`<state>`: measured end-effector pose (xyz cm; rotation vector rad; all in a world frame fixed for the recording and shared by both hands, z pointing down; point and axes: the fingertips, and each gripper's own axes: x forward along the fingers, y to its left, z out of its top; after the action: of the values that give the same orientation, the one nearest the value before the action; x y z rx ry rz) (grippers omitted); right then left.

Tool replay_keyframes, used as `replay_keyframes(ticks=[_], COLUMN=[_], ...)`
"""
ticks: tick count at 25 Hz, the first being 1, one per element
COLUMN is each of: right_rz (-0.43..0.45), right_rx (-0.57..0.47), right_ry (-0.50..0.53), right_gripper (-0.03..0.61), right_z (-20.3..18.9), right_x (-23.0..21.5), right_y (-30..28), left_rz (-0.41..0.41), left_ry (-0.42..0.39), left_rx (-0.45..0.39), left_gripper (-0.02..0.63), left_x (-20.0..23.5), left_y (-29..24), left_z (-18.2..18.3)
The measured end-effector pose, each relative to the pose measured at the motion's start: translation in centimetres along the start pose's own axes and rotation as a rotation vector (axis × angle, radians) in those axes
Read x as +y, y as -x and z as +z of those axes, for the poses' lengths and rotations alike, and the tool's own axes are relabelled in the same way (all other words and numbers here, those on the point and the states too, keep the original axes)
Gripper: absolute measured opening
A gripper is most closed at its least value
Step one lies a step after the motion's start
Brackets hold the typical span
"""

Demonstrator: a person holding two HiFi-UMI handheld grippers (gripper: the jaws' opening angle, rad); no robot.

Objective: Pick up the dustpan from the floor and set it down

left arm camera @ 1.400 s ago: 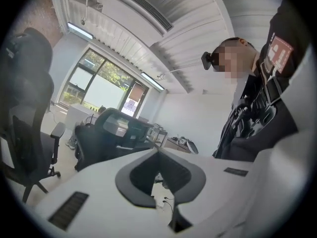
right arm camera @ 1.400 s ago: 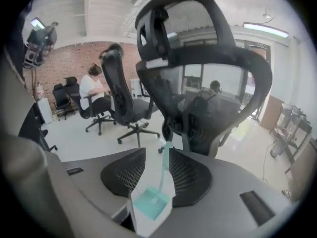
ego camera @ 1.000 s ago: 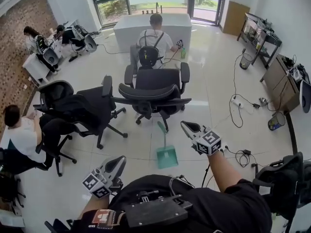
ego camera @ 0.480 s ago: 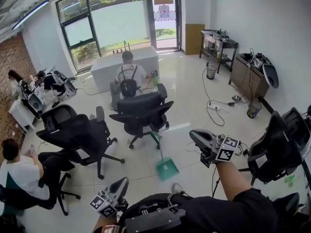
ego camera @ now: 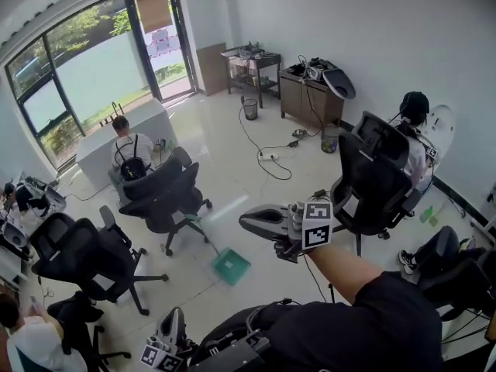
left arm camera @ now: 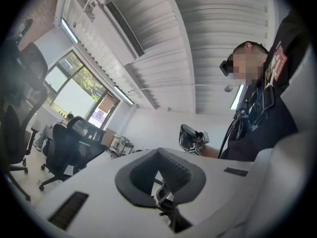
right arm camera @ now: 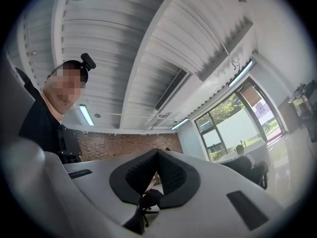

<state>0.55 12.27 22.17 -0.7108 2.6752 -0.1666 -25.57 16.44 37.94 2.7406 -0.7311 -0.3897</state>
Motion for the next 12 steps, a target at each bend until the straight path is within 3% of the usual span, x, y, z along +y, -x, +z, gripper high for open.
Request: replay_keyframes(ticks=[7,12], right_rz=[0.025,0.08], right_rx=[0.028,0.165], right_ry=[0.0,0.014], right_gripper=[0.023,0.023], right_z=[1.9,-0.7], right_x=[6.6,9.4], right_y=[14.4,26.7], left_rz=[-0.054,-0.039], left_ry=[-0.014,0.121], left_rx=[0.041,0.022], left_gripper=[0.017,0.017], left_x=[-14.8,-25.0], left_y=[-5.7,-11.3], left_z=[-5.0,-11.9])
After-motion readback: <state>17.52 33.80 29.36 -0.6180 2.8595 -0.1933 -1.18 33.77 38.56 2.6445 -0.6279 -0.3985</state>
